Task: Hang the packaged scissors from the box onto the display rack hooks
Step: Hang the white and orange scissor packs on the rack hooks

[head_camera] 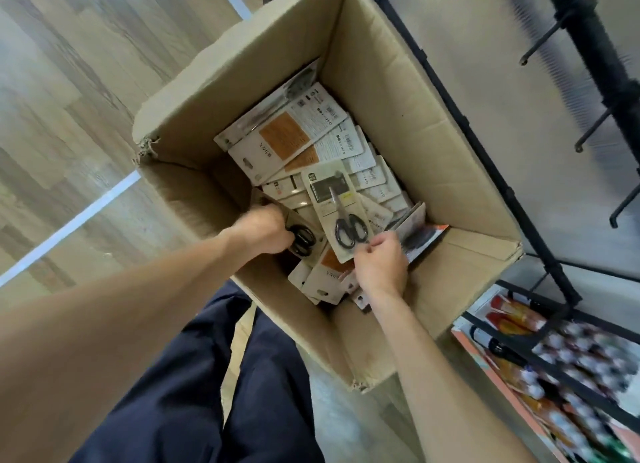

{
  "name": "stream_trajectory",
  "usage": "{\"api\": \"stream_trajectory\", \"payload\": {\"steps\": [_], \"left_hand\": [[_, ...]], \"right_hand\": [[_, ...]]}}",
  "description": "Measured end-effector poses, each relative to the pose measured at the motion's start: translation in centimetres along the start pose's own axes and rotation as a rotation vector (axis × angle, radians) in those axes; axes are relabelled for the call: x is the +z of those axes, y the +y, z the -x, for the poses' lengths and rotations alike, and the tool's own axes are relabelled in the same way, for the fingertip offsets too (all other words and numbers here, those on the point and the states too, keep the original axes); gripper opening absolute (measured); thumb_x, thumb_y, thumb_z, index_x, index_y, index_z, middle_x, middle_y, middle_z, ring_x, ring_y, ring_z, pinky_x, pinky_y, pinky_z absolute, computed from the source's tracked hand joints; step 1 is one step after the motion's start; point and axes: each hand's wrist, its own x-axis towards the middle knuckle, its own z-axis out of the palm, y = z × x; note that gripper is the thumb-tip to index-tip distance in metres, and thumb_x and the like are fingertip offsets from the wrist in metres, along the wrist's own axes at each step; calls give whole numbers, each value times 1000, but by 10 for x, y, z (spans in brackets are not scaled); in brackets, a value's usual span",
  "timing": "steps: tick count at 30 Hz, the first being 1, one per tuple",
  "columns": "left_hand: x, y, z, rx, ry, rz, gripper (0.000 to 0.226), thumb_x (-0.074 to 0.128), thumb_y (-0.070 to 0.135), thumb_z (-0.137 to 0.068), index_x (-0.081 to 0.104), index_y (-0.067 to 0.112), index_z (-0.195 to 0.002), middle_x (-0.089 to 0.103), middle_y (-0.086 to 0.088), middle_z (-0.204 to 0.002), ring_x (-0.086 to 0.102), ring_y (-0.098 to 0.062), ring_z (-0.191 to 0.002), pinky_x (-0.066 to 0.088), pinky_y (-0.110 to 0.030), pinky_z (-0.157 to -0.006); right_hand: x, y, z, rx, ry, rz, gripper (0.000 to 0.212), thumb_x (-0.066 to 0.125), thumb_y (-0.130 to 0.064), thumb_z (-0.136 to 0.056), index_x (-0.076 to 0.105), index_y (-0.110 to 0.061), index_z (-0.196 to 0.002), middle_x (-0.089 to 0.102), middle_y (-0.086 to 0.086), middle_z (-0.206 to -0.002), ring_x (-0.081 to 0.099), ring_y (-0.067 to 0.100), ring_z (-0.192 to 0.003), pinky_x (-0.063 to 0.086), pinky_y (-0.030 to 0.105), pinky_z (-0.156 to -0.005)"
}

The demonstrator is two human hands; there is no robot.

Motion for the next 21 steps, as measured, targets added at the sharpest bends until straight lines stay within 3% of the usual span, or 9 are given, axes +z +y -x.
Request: {"api": "stream_trajectory", "payload": {"steps": [2,5,7,9,12,15,17,21], "left_hand": [[3,3,-7,-84,-33,239,45,49,29,-101,46,7,-141,53,-15,-134,53,-31,-120,45,-32,-97],[3,9,-11,-144,-106,538,49,31,31,-108,40,-1,-146,43,-23,-146,43,-40,-133,37,-43,-110],[7,13,-13,-202,-140,656,55,27,38,-109,39,0,-145,44,-24,-146,45,-43,-131,42,-51,-107],[15,15,-18,-322,-133,738,57,27,49,-106,39,10,-145,44,-19,-147,48,-39,-129,49,-49,-100],[27,19,-27,-423,-160,952,59,34,58,-101,39,18,-144,44,-13,-146,45,-36,-131,50,-48,-95],[38,20,-35,-490,-90,1202,52,45,56,-98,42,18,-132,52,-7,-131,49,-32,-126,46,-49,-102],[42,21,-39,-550,36,1312,59,56,54,-94,43,16,-137,55,-7,-130,53,-29,-118,46,-45,-102],[36,25,-37,-520,92,1468,39,62,45,-93,49,16,-117,58,-5,-108,52,-19,-91,44,-30,-86]], "right_hand": [[-7,-10,-8,-161,84,93,16,59,-17,-93,49,-20,-105,60,1,-108,56,19,-91,42,27,-64],[-8,-26,-27,-326,47,99,31,60,-18,-94,48,-18,-122,51,3,-129,49,14,-107,30,19,-76],[-3,-32,-40,-356,-60,111,42,62,-26,-95,46,-17,-133,47,5,-137,47,18,-121,34,23,-89],[3,-36,-52,-403,-110,177,56,66,-37,-93,44,-16,-140,47,6,-140,43,23,-131,39,36,-105],[13,-39,-60,-469,-81,285,64,71,-43,-87,45,-15,-140,51,7,-138,45,25,-131,40,43,-106],[21,-41,-61,-518,-39,324,58,76,-37,-85,51,-17,-133,57,4,-131,51,24,-124,45,44,-102],[23,-43,-61,-514,-7,294,48,77,-31,-85,56,-18,-126,60,2,-125,55,23,-119,46,46,-100],[24,-46,-64,-467,-1,182,25,76,-21,-85,62,-21,-105,57,-5,-106,51,14,-104,45,41,-98]]}}
